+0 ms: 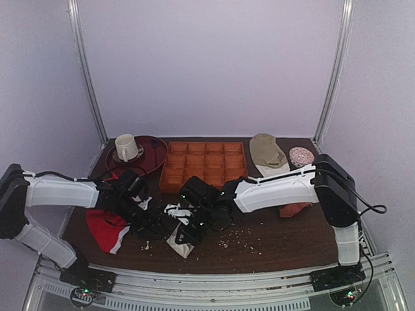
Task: Roll the underwear
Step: Roll the underwear at the center of the board.
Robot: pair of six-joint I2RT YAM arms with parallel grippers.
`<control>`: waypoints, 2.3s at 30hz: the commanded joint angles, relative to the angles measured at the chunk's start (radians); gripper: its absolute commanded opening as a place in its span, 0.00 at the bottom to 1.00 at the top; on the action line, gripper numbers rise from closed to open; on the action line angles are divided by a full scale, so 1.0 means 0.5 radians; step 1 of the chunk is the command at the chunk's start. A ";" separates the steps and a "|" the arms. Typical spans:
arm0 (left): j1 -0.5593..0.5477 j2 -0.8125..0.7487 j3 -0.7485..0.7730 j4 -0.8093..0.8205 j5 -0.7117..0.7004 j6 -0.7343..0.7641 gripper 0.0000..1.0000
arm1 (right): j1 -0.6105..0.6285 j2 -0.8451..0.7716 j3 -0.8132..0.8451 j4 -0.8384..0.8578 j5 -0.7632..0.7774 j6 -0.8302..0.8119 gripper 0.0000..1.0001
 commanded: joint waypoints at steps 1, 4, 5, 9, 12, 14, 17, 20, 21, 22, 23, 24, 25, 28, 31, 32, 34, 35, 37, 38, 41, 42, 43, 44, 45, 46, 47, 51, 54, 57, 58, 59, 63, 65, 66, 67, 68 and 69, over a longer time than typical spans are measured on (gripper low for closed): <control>0.016 0.045 0.027 0.056 0.038 0.117 0.38 | -0.053 0.060 0.095 -0.067 -0.147 0.034 0.00; 0.018 0.059 -0.006 0.106 0.046 0.141 0.38 | -0.084 0.095 0.129 -0.083 -0.221 0.051 0.00; 0.017 0.063 -0.018 0.126 0.046 0.143 0.38 | -0.095 0.105 0.136 -0.083 -0.240 0.056 0.01; 0.020 0.089 -0.042 0.144 0.017 0.145 0.38 | -0.130 0.163 0.178 -0.106 -0.308 0.065 0.00; 0.022 0.096 -0.045 0.128 -0.018 0.129 0.38 | -0.151 0.207 0.209 -0.119 -0.326 0.089 0.00; 0.027 0.083 -0.045 0.117 -0.032 0.128 0.38 | -0.167 0.238 0.224 -0.125 -0.337 0.107 0.00; 0.036 0.057 -0.037 0.090 -0.049 0.132 0.38 | -0.181 0.266 0.217 -0.096 -0.337 0.122 0.00; 0.040 0.037 -0.034 0.068 -0.063 0.150 0.38 | -0.205 0.292 0.217 -0.058 -0.371 0.166 0.00; 0.041 0.036 -0.032 0.059 -0.065 0.157 0.38 | -0.212 0.301 0.221 -0.051 -0.375 0.175 0.00; 0.042 0.036 -0.030 0.053 -0.067 0.169 0.38 | -0.217 0.318 0.235 -0.058 -0.388 0.177 0.00; 0.043 0.036 -0.030 0.053 -0.067 0.179 0.38 | -0.225 0.335 0.252 -0.066 -0.412 0.182 0.00; 0.042 0.040 -0.029 0.057 -0.065 0.195 0.38 | -0.233 0.351 0.278 -0.076 -0.438 0.186 0.00; 0.042 0.044 -0.032 0.068 -0.060 0.210 0.38 | -0.242 0.366 0.298 -0.091 -0.458 0.191 0.00; 0.042 0.067 -0.041 0.108 -0.044 0.260 0.41 | -0.267 0.418 0.359 -0.115 -0.531 0.216 0.00; 0.044 0.097 -0.050 0.147 -0.025 0.317 0.44 | -0.290 0.457 0.407 -0.133 -0.578 0.234 0.00; 0.043 0.108 -0.056 0.160 -0.018 0.333 0.45 | -0.298 0.466 0.416 -0.135 -0.590 0.233 0.00; 0.044 0.142 -0.058 0.167 -0.008 0.360 0.46 | -0.310 0.477 0.428 -0.133 -0.608 0.240 0.00; 0.044 0.159 -0.059 0.172 -0.002 0.373 0.47 | -0.315 0.479 0.429 -0.133 -0.612 0.242 0.00; 0.045 0.197 -0.063 0.189 0.006 0.394 0.47 | -0.317 0.476 0.430 -0.133 -0.608 0.242 0.00; 0.045 0.214 -0.067 0.202 0.007 0.399 0.47 | -0.319 0.476 0.430 -0.136 -0.607 0.240 0.00; 0.042 0.277 -0.077 0.264 -0.003 0.391 0.47 | -0.316 0.467 0.420 -0.139 -0.605 0.236 0.00; 0.045 0.298 -0.076 0.283 -0.009 0.385 0.47 | -0.319 0.468 0.415 -0.140 -0.605 0.234 0.00; 0.049 0.314 -0.078 0.313 -0.011 0.375 0.47 | -0.317 0.463 0.408 -0.136 -0.608 0.236 0.00; 0.054 0.330 -0.085 0.343 -0.012 0.364 0.47 | -0.317 0.464 0.403 -0.135 -0.611 0.236 0.00; 0.063 0.339 -0.093 0.368 -0.015 0.350 0.47 | -0.319 0.464 0.402 -0.138 -0.615 0.236 0.00; 0.073 0.345 -0.100 0.395 -0.022 0.338 0.46 | -0.319 0.464 0.398 -0.138 -0.616 0.234 0.00; 0.081 0.352 -0.109 0.415 -0.024 0.328 0.45 | -0.316 0.462 0.395 -0.140 -0.616 0.233 0.00; 0.100 0.403 -0.095 0.436 -0.001 0.344 0.37 | -0.319 0.454 0.393 -0.147 -0.610 0.220 0.00; 0.104 0.441 -0.091 0.440 -0.002 0.346 0.31 | -0.318 0.454 0.393 -0.148 -0.611 0.219 0.00; 0.106 0.451 -0.097 0.453 -0.003 0.340 0.15 | -0.319 0.450 0.390 -0.144 -0.604 0.221 0.00; 0.106 0.455 -0.097 0.451 -0.007 0.341 0.10 | -0.318 0.449 0.388 -0.147 -0.597 0.220 0.00; 0.106 0.456 -0.098 0.443 -0.015 0.340 0.07 | -0.319 0.448 0.385 -0.143 -0.590 0.221 0.00; 0.111 0.445 -0.107 0.428 -0.025 0.336 0.00 | -0.319 0.432 0.376 -0.138 -0.555 0.221 0.04; 0.111 0.424 -0.119 0.430 -0.027 0.320 0.00 | -0.319 0.413 0.357 -0.121 -0.529 0.228 0.10; 0.110 0.407 -0.125 0.428 -0.029 0.309 0.00 | -0.318 0.395 0.341 -0.102 -0.516 0.235 0.12; 0.111 0.386 -0.132 0.422 -0.031 0.295 0.00 | -0.317 0.370 0.321 -0.082 -0.494 0.245 0.13; 0.109 0.368 -0.135 0.409 -0.039 0.283 0.00 | -0.319 0.329 0.298 -0.055 -0.468 0.259 0.15; 0.109 0.343 -0.140 0.391 -0.051 0.267 0.00 | -0.318 0.292 0.272 -0.028 -0.437 0.273 0.16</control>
